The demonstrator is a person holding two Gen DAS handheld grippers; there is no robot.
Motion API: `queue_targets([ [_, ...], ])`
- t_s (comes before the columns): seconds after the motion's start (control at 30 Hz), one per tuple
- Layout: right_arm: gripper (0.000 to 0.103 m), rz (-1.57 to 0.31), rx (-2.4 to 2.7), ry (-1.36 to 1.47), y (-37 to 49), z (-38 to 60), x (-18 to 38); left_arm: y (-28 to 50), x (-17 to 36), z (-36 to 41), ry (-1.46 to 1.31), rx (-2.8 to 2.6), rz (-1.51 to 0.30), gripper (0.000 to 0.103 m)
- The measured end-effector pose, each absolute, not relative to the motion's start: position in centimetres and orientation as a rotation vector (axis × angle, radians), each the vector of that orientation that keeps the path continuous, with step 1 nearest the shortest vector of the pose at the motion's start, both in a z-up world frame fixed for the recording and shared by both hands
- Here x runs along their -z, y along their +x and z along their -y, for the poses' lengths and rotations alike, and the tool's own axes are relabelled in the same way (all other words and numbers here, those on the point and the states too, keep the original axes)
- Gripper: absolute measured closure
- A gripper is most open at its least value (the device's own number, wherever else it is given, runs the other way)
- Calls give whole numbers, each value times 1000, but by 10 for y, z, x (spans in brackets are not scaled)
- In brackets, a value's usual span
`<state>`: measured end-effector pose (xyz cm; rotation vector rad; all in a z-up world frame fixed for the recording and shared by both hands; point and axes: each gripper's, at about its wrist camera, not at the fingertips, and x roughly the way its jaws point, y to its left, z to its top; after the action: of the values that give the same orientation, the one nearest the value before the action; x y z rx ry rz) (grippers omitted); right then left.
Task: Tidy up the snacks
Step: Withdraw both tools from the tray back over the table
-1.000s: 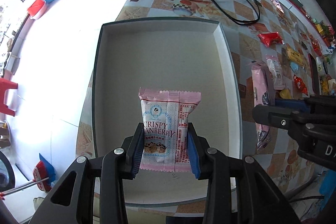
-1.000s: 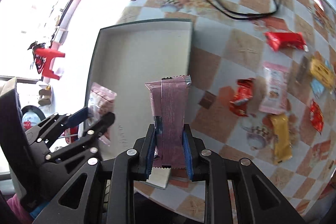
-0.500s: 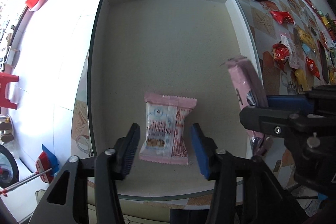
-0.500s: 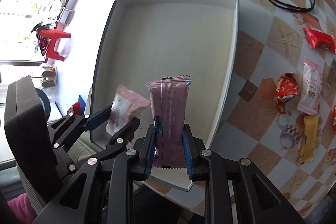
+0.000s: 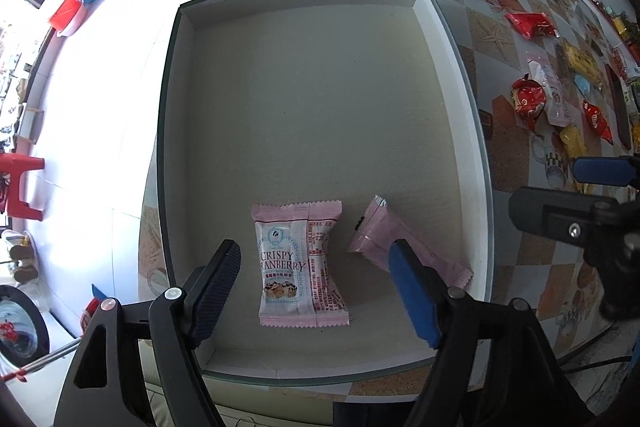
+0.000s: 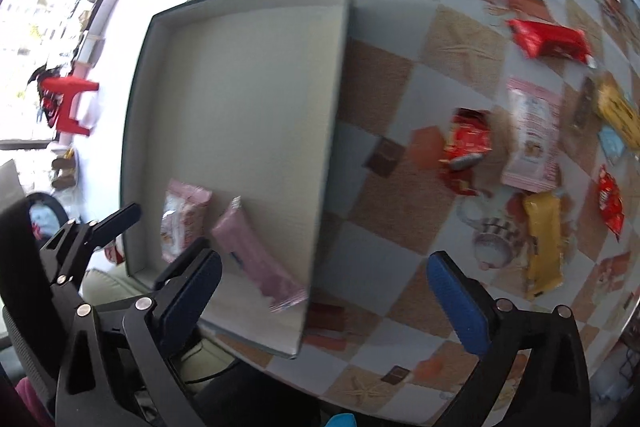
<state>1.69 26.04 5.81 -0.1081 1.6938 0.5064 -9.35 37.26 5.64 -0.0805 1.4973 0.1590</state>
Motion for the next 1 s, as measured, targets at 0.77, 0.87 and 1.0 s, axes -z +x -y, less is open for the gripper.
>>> queue_targets([
  [0.77, 0, -1839, -117, -80, 58, -122, 24, -81, -57, -298, -16, -89, -1515, 23],
  [0.87, 0, -1852, -106, -70, 60, -111, 30, -74, -61, -283, 1, -71, -1509, 23],
  [1.0, 0, -1853, -99, -38, 70, -85, 33, -56, -64, -257, 35, -35, -1507, 23],
])
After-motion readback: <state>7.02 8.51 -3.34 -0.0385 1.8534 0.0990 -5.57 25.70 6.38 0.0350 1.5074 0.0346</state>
